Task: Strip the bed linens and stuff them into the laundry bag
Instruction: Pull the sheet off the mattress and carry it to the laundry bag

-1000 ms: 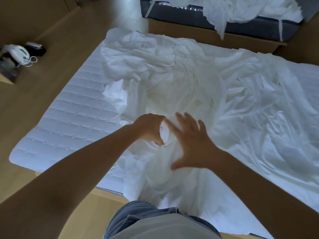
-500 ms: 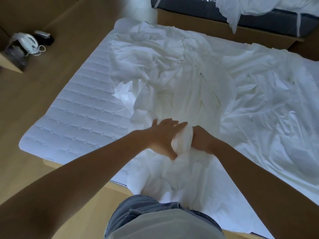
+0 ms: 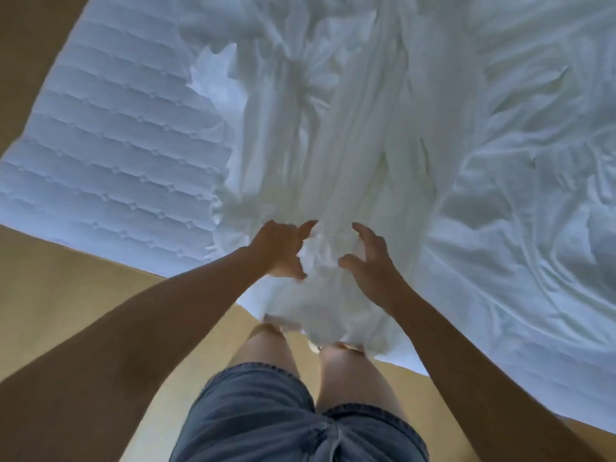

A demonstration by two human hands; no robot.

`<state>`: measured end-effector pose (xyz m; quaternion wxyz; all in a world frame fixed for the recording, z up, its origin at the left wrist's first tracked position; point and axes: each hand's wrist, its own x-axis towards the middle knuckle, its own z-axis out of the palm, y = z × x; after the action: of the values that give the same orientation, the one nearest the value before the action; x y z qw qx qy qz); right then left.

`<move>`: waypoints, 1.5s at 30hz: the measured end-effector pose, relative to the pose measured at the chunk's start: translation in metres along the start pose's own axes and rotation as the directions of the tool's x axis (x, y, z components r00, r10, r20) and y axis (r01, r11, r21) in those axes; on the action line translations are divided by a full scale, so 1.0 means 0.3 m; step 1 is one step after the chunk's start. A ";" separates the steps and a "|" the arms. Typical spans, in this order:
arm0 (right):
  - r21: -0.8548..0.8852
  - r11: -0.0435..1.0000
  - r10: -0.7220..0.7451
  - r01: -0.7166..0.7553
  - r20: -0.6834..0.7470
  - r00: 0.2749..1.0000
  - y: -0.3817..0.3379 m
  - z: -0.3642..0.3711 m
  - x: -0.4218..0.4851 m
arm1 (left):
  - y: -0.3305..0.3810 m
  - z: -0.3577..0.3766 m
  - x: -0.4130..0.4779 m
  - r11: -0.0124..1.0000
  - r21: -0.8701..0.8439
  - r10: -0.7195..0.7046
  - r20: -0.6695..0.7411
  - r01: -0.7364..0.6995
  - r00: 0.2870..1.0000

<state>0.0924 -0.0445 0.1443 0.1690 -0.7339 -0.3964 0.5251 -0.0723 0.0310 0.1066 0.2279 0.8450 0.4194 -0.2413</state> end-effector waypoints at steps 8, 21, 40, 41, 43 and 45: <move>-0.825 0.456 -0.277 0.334 0.225 0.934 0.246 0.282 0.198 | -0.103 0.169 0.358 0.982 -0.186 0.054 0.186 -0.019 0.981; -0.629 0.727 -0.082 0.275 0.318 0.945 0.009 0.149 0.623 | -0.119 0.368 0.236 0.985 0.165 0.126 -0.517 -0.045 0.847; -0.900 0.416 -0.240 0.131 0.030 0.970 0.007 0.093 0.728 | -0.218 0.041 0.462 0.989 0.145 0.080 -0.471 -0.013 0.878; -0.904 0.404 -0.232 0.143 0.050 0.971 -0.018 0.093 0.733 | -0.231 0.063 0.455 0.981 0.196 0.079 -0.354 -0.008 0.932; -0.894 0.417 -0.222 0.165 0.075 0.972 -0.057 0.097 0.760 | -0.277 0.067 0.486 0.972 0.235 0.024 -0.172 0.018 0.985; -0.860 0.485 -0.156 0.160 0.094 0.983 -0.091 0.078 0.798 | -0.299 0.029 0.547 0.968 0.247 0.004 -0.203 0.047 0.979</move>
<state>0.0923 0.1505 0.0009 -0.1732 -0.6795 -0.6712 0.2404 -0.0605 0.1731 -0.0147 0.0729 0.8825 0.4156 -0.2078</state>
